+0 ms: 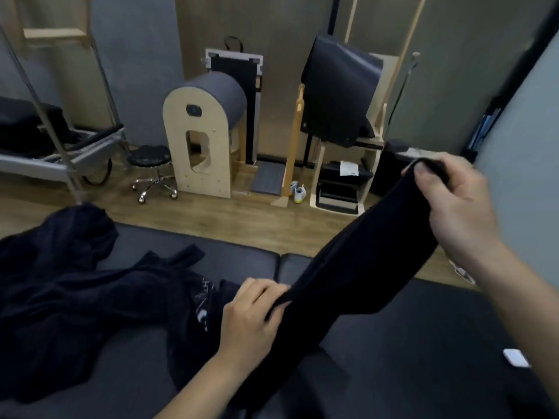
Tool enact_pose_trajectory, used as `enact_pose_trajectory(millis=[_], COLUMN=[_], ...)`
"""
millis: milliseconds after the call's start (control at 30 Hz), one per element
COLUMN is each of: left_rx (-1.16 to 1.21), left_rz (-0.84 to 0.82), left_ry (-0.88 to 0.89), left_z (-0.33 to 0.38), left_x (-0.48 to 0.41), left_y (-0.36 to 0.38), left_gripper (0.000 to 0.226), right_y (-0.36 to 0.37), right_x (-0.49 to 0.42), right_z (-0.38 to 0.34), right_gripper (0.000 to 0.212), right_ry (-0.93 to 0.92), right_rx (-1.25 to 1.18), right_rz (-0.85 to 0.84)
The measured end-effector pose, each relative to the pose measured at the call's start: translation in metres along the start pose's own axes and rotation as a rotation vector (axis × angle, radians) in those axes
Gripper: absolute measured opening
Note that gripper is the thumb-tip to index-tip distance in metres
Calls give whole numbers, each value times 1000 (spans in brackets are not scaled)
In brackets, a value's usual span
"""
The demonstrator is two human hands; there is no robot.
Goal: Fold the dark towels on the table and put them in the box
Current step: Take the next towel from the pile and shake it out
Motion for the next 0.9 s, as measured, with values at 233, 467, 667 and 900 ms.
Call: enact_pose_trajectory(millis=[233, 467, 667, 900], left_rx=[-227, 236, 599, 1009], left_rz=[-434, -566, -835, 231], left_ry=[-655, -1440, -1850, -2084], left_z=[-84, -92, -46, -56], left_x=[156, 222, 256, 230], left_y=[24, -1, 16, 44], left_gripper=[26, 43, 31, 8], right_y=[49, 45, 8, 4], right_x=[181, 276, 279, 293], right_z=[83, 106, 103, 103], right_gripper=[36, 25, 28, 37], right_ry=[262, 582, 562, 690], right_rx=[142, 78, 195, 86], right_rz=[-402, -656, -658, -683])
Point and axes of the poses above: each hand's wrist, its own x-axis away from the middle knuckle, its own y-axis out of the palm, z = x × y, the point moved 5 cm from there along -x, towards the middle knuckle, and after that the axes turned 3 degrees about z, right-handed, at the moved point
